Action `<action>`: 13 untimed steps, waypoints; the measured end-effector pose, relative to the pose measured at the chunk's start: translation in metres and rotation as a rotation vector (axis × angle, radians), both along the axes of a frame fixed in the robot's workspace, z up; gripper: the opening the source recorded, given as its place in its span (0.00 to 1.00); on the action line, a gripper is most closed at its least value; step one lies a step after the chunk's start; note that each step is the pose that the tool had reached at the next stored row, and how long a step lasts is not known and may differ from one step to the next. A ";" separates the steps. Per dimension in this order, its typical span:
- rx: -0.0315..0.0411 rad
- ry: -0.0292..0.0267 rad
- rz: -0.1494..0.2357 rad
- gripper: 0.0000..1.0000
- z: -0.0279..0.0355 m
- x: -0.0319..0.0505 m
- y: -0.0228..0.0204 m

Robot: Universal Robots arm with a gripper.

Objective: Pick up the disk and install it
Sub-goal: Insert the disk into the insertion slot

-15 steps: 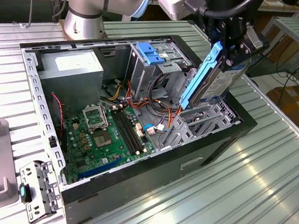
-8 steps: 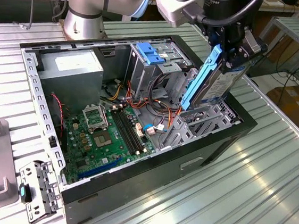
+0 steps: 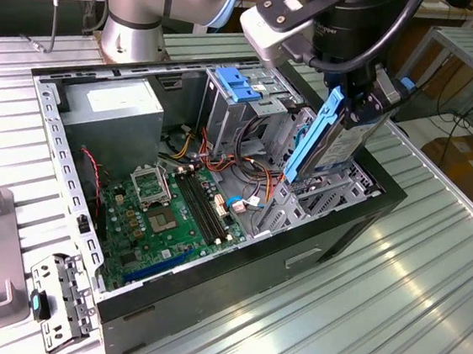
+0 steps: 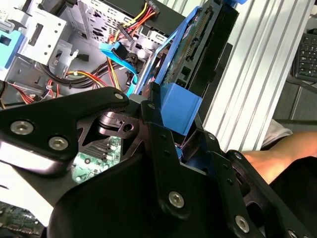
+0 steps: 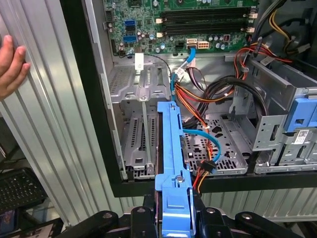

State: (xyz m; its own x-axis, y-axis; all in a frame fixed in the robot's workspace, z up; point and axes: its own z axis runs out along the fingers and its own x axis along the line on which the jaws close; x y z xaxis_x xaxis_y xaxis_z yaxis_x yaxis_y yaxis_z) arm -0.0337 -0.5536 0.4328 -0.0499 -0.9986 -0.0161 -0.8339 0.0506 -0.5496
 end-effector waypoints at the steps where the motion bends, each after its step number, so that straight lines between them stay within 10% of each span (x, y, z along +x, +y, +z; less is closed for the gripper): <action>1: -0.0002 -0.0014 0.000 0.37 -0.0013 0.0002 -0.0011; 13: 0.0008 -0.0053 0.021 0.37 -0.0081 0.0003 -0.0068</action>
State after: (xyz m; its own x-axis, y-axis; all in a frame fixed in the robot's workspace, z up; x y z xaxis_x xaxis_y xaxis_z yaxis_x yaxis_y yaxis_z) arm -0.0334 -0.5604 0.4247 -0.0290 -0.9994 -0.0172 -0.8319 0.0336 -0.5539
